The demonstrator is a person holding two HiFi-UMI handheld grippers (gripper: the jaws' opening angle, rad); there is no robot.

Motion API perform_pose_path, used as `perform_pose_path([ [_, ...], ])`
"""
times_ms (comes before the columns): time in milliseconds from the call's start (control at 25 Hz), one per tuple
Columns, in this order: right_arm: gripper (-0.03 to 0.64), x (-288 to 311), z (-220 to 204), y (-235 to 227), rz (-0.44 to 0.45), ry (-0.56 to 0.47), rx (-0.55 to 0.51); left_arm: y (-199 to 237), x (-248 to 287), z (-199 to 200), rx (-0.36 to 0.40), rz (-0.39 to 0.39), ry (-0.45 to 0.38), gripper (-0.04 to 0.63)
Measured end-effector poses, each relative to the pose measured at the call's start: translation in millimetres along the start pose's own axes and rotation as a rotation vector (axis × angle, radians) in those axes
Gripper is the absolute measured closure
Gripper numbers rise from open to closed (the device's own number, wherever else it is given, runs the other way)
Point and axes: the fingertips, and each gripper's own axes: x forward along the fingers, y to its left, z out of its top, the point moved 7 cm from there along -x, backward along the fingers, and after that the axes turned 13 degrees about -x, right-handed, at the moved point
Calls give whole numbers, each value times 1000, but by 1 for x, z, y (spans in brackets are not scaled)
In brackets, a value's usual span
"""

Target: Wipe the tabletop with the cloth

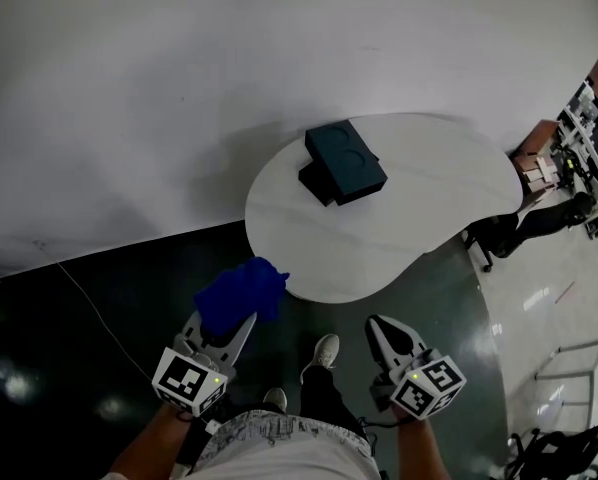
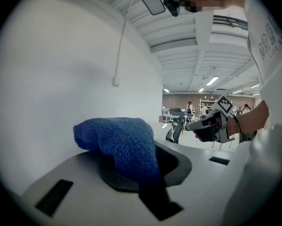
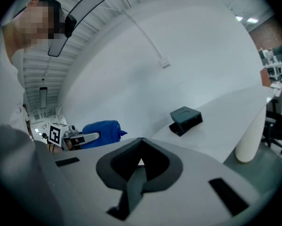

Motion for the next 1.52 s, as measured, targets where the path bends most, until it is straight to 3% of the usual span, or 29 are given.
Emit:
perform_pose_path([
  [800, 611, 62, 46, -166, 107, 32, 46, 10, 164, 31, -12, 96, 34, 518],
  [1080, 611, 80, 46, -199, 119, 53, 70, 19, 192, 35, -15, 118, 52, 518],
  [1520, 611, 101, 36, -209, 112, 85, 92, 48, 205, 15, -34, 140, 102, 518],
])
